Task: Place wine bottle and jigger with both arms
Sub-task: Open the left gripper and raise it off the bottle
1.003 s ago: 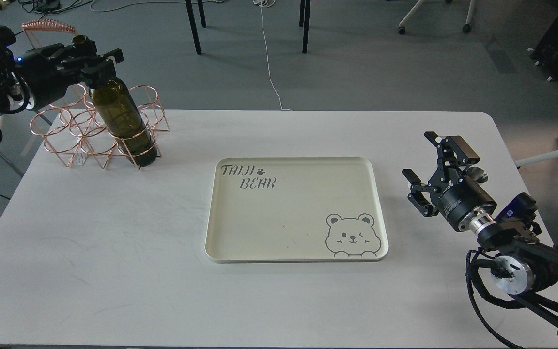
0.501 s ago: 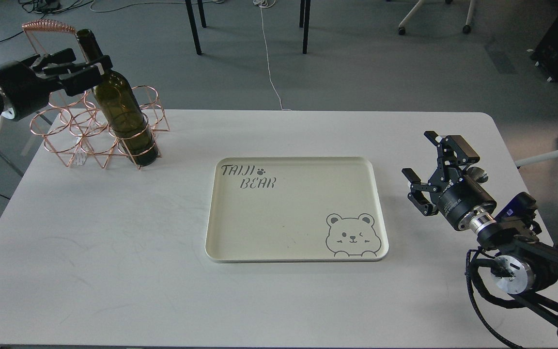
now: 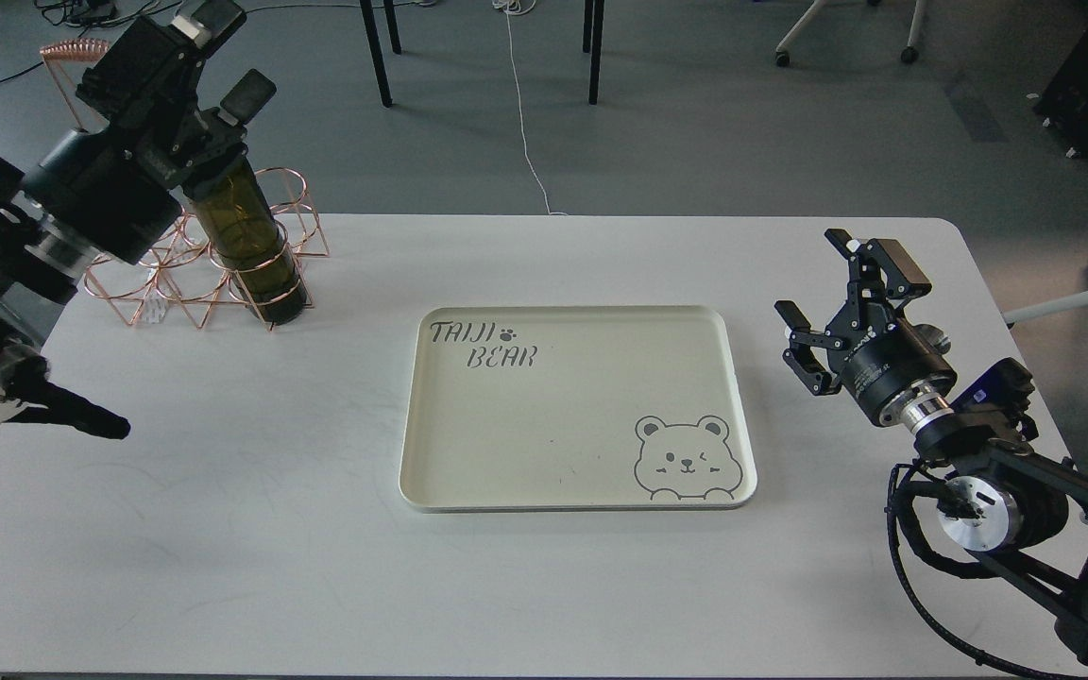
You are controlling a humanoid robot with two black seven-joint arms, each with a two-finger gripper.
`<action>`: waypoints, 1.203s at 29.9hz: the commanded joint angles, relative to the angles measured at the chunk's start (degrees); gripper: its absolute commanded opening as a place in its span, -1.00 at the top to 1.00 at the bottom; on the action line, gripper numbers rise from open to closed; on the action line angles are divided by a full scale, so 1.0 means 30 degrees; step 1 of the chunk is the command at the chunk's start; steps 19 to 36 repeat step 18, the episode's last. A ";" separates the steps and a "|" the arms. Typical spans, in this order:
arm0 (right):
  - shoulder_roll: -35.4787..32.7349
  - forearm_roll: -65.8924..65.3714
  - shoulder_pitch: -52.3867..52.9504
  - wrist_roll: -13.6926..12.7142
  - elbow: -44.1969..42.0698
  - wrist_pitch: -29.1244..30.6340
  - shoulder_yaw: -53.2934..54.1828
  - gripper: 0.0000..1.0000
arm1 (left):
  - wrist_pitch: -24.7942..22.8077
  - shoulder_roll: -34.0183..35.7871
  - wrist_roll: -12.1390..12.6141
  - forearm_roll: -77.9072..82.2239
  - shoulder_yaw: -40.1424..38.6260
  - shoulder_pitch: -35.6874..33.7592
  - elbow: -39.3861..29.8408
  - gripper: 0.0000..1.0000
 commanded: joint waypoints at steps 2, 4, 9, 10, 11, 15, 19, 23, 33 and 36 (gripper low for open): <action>0.0047 0.0000 0.0181 0.0001 -0.0072 0.0170 0.0049 -0.95 | 0.0027 -0.4085 0.0833 -0.0267 -0.1525 0.2386 0.0766 -0.96; 0.0047 0.0000 0.0152 0.0001 -0.0101 0.0170 0.0049 -0.98 | -0.0002 -0.5728 0.0984 -0.0093 -0.2142 0.3265 0.1907 -0.96; 0.0047 0.0029 -0.0024 0.0001 -0.0072 0.0140 0.0079 -0.98 | -0.0178 -0.7665 0.1101 0.0084 -0.3079 0.4469 0.4194 -0.96; 0.0076 0.0029 -0.0053 0.0001 -0.0043 0.0140 0.0079 -0.98 | -0.0237 -0.7987 0.1130 0.0084 -0.3314 0.4586 0.4517 -0.96; 0.0076 0.0029 -0.0083 0.0001 -0.0043 0.0140 0.0079 -0.98 | -0.0353 -0.8165 0.1130 0.0084 -0.3403 0.4674 0.4781 -0.96; 0.0047 0.0029 -0.0083 0.0001 -0.0131 0.0082 0.0079 -0.98 | -0.0910 -0.8371 0.1130 0.0055 -0.3492 0.4996 0.5223 -0.96; 0.0076 0.0029 -0.0112 0.0001 -0.0101 0.0023 0.0079 -0.98 | -0.1145 -0.8633 0.1160 0.0055 -0.3784 0.5202 0.5223 -0.96; 0.0076 0.0029 -0.0112 0.0001 -0.0101 0.0023 0.0079 -0.98 | -0.1145 -0.8633 0.1160 0.0055 -0.3784 0.5202 0.5223 -0.96; 0.0076 0.0029 -0.0112 0.0001 -0.0101 0.0023 0.0079 -0.98 | -0.1145 -0.8633 0.1160 0.0055 -0.3784 0.5202 0.5223 -0.96; 0.0076 0.0029 -0.0112 0.0001 -0.0101 0.0023 0.0079 -0.98 | -0.1145 -0.8633 0.1160 0.0055 -0.3784 0.5202 0.5223 -0.96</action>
